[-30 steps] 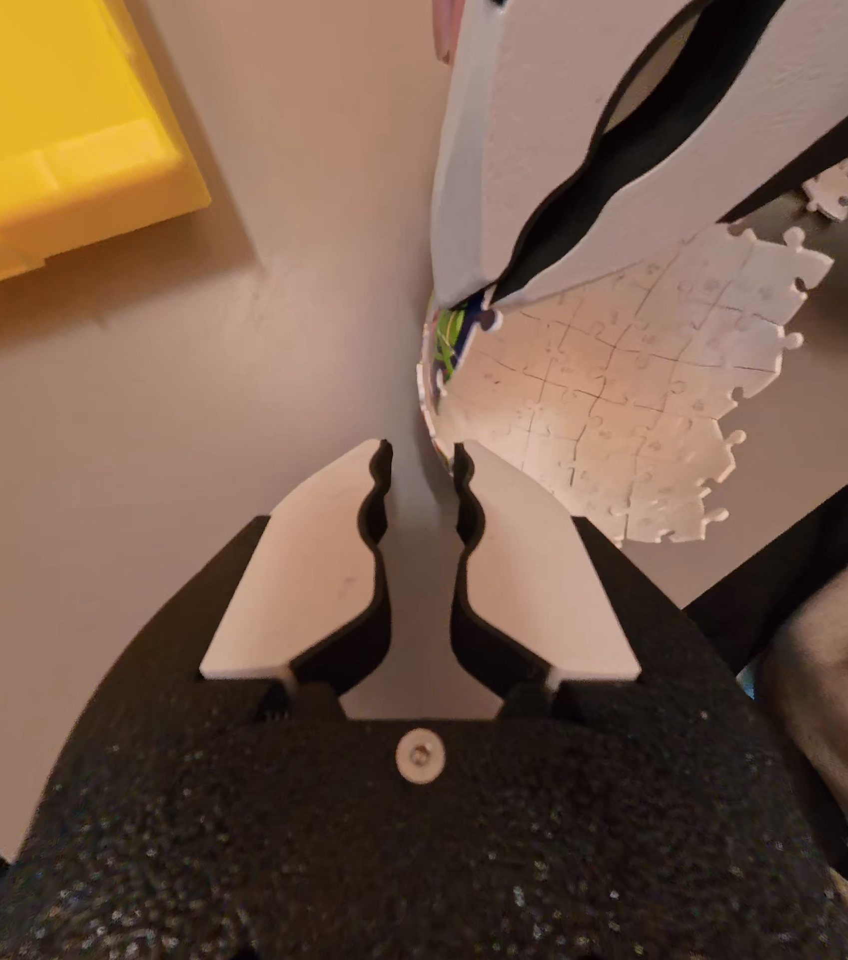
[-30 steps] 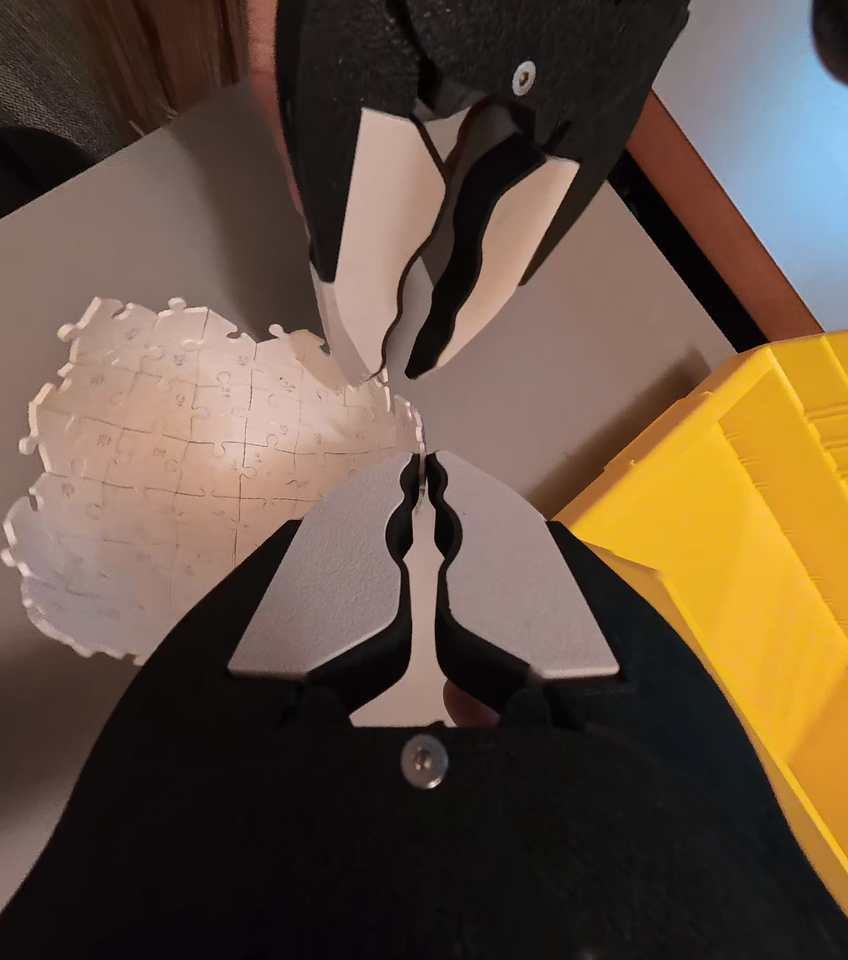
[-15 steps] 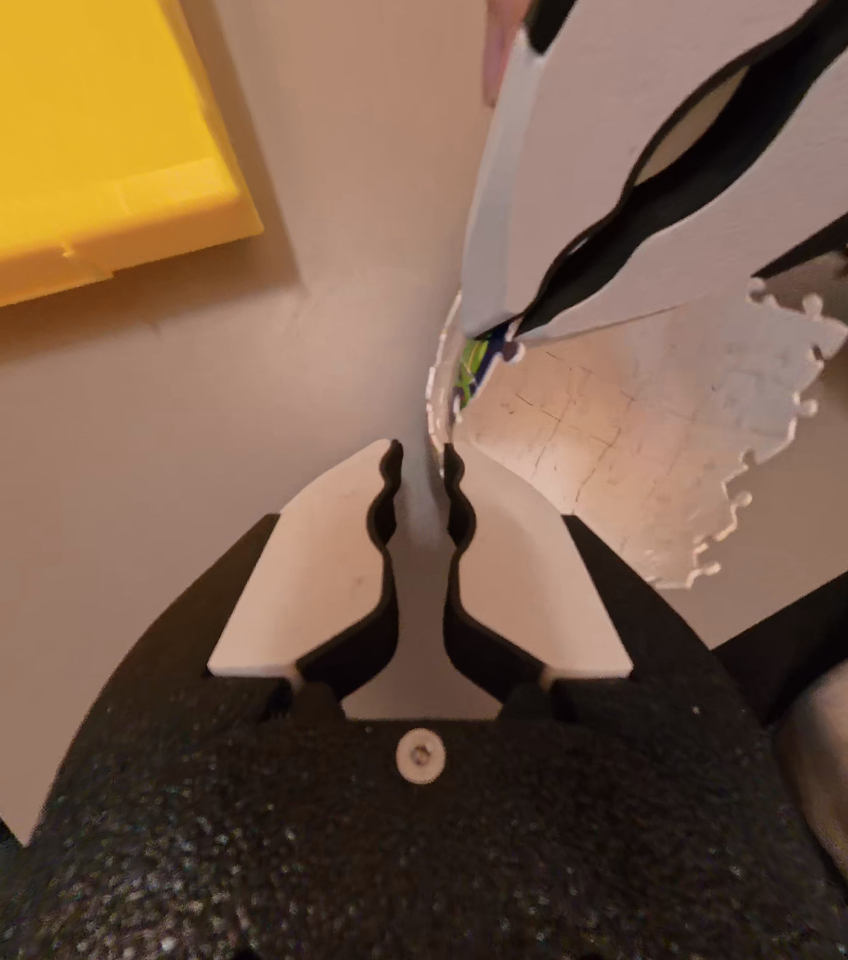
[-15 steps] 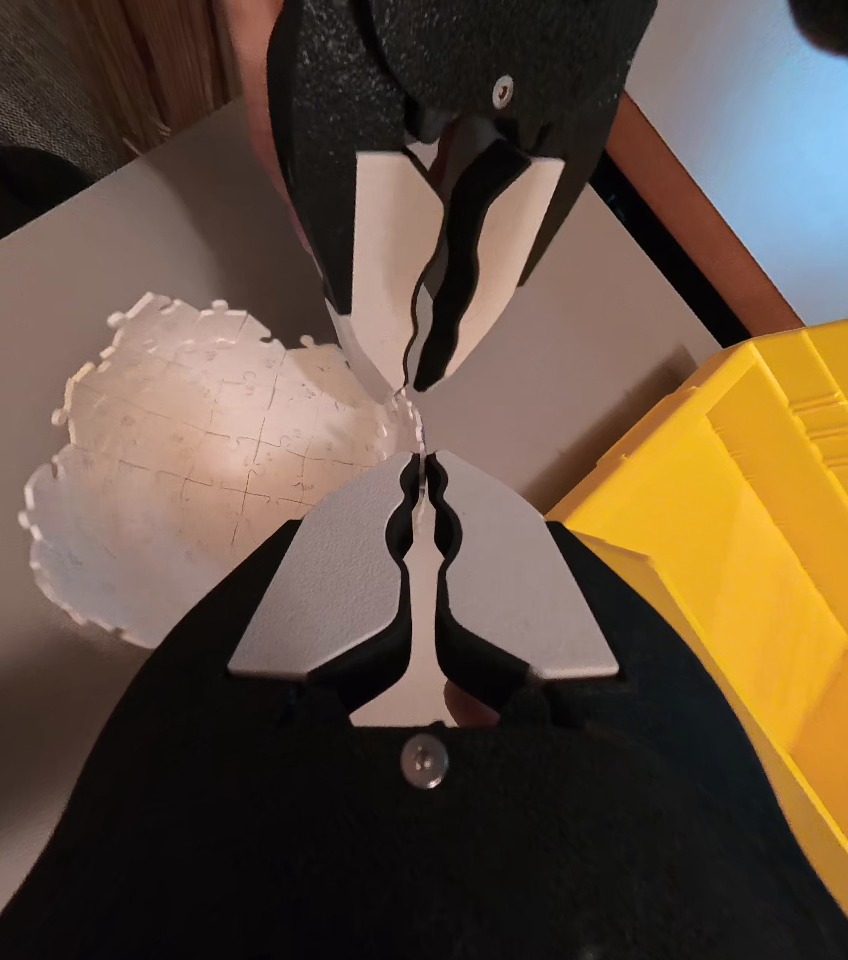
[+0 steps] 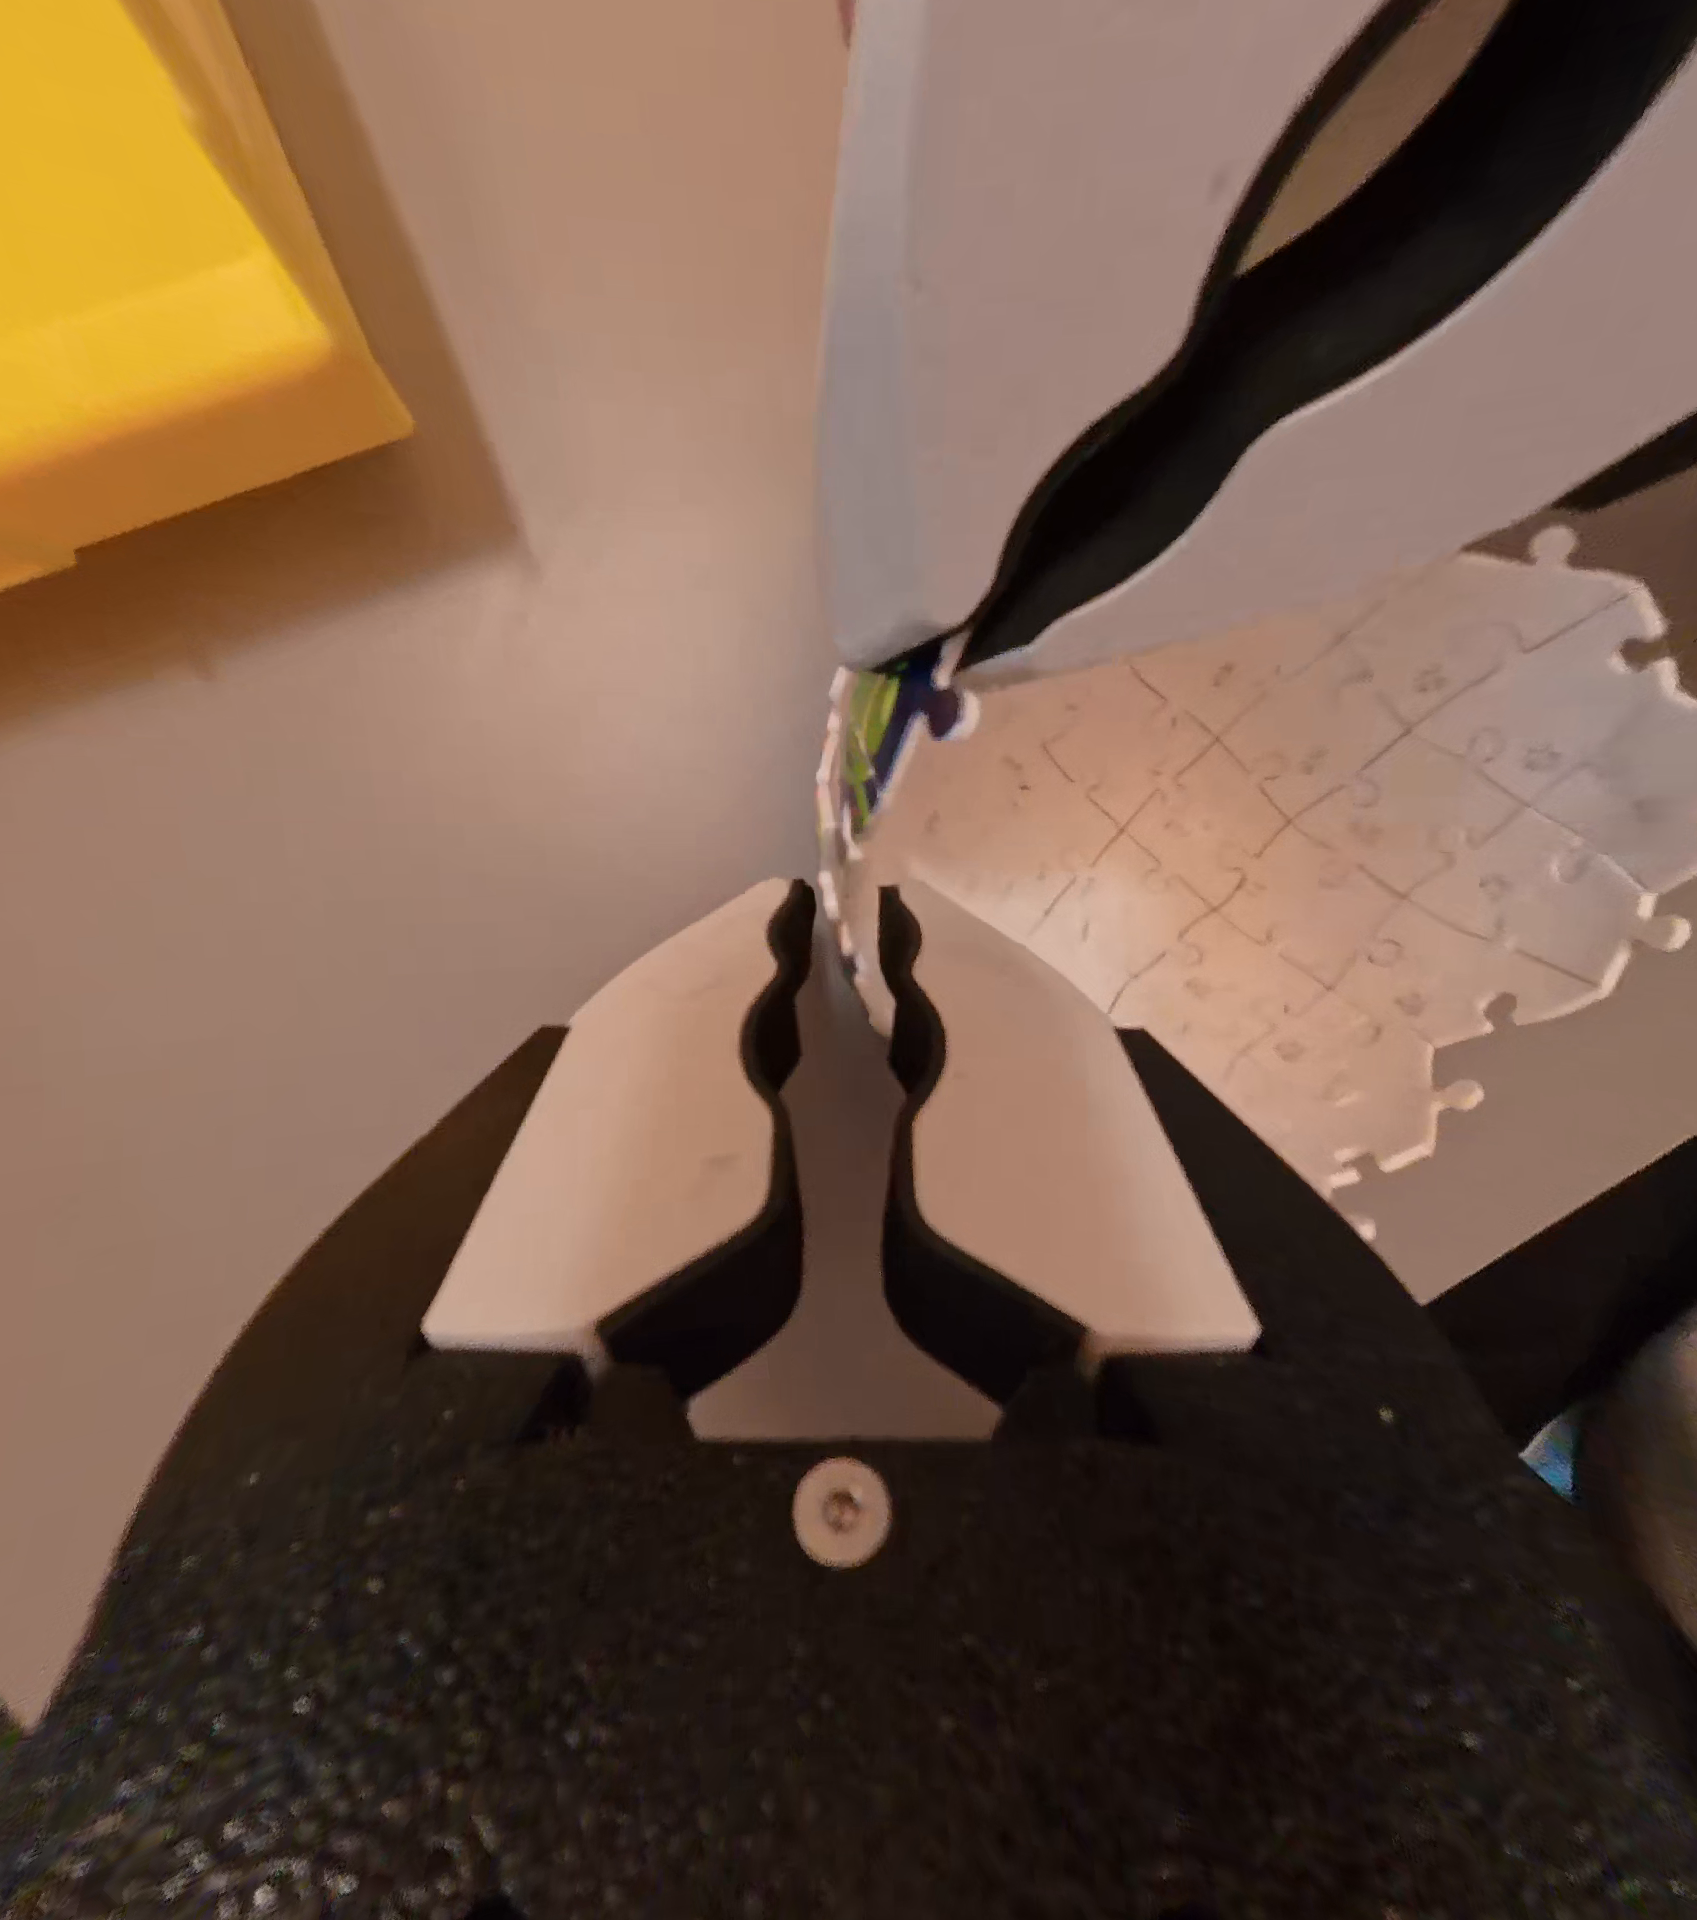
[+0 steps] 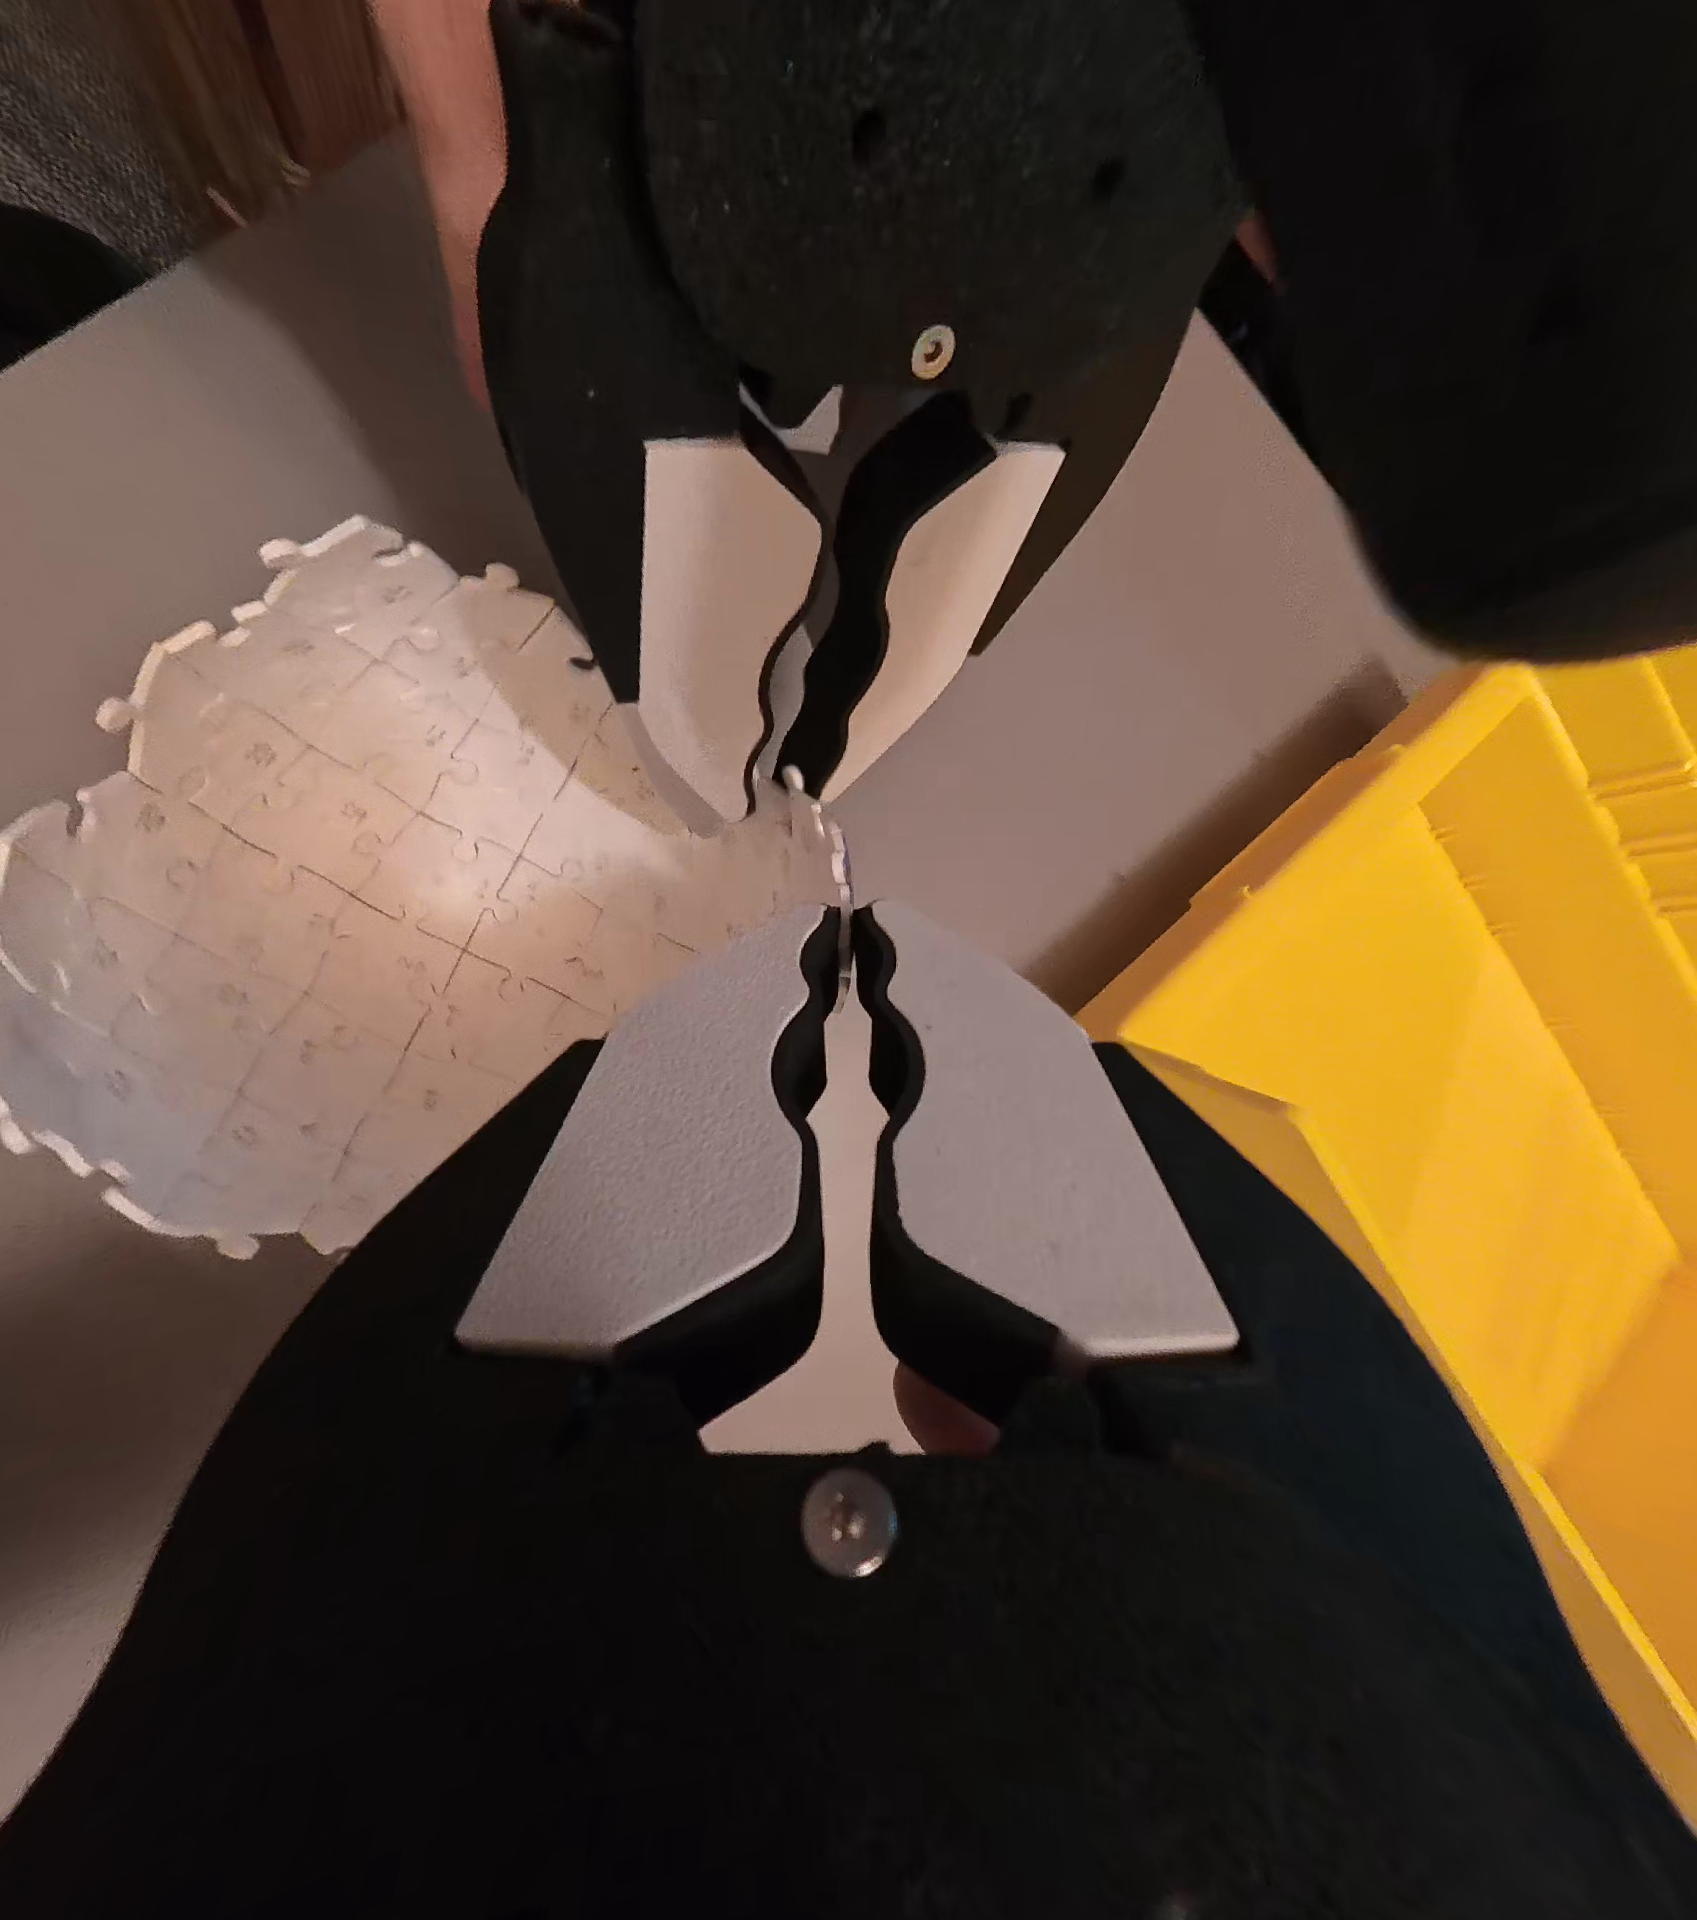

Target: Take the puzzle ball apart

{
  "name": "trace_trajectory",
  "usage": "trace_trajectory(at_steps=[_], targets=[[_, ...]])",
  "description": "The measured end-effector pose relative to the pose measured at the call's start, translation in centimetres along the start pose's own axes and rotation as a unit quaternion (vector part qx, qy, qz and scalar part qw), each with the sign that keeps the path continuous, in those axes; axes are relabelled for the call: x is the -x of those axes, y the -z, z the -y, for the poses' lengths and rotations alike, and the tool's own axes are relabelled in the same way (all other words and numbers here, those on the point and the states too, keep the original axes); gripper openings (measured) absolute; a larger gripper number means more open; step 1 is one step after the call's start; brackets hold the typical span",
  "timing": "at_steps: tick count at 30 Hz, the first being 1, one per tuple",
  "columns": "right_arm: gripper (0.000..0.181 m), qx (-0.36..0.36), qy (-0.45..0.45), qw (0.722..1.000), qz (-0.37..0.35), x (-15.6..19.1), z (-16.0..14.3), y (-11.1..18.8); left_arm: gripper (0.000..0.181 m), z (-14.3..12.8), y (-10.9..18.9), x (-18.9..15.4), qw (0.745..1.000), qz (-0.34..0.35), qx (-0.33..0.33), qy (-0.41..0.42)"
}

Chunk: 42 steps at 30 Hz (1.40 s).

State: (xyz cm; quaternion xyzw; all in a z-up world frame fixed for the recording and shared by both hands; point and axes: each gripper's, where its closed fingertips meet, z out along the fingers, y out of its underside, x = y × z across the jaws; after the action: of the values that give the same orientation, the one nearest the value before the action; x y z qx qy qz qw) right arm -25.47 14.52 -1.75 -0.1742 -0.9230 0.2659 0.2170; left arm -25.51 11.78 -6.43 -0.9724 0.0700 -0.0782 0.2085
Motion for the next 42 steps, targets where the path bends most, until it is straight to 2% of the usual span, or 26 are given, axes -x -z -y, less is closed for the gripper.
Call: trace_trajectory(at_steps=[5, 15, 22, 42], targets=[[0.003, 0.011, -0.007, 1.0, -0.004, -0.2, -0.7, 0.0, 0.011, 1.0, -0.2, -0.1, 0.999, -0.024, -0.032, 0.003], [0.002, 0.001, -0.03, 0.999, -0.012, -0.6, -1.1, 0.1, 0.01, 1.0, -0.4, 0.3, 0.999, -0.018, -0.026, -0.02], [0.003, 0.001, -0.044, 0.999, -0.023, -1.1, -1.2, 0.3, 0.017, 1.2, -0.6, 0.4, 0.999, -0.012, -0.03, -0.039], [0.003, 0.013, -0.07, 0.997, -0.029, -1.1, -1.7, 0.1, 0.01, 1.5, -0.2, 1.0, 0.999, -0.021, -0.048, -0.013]])
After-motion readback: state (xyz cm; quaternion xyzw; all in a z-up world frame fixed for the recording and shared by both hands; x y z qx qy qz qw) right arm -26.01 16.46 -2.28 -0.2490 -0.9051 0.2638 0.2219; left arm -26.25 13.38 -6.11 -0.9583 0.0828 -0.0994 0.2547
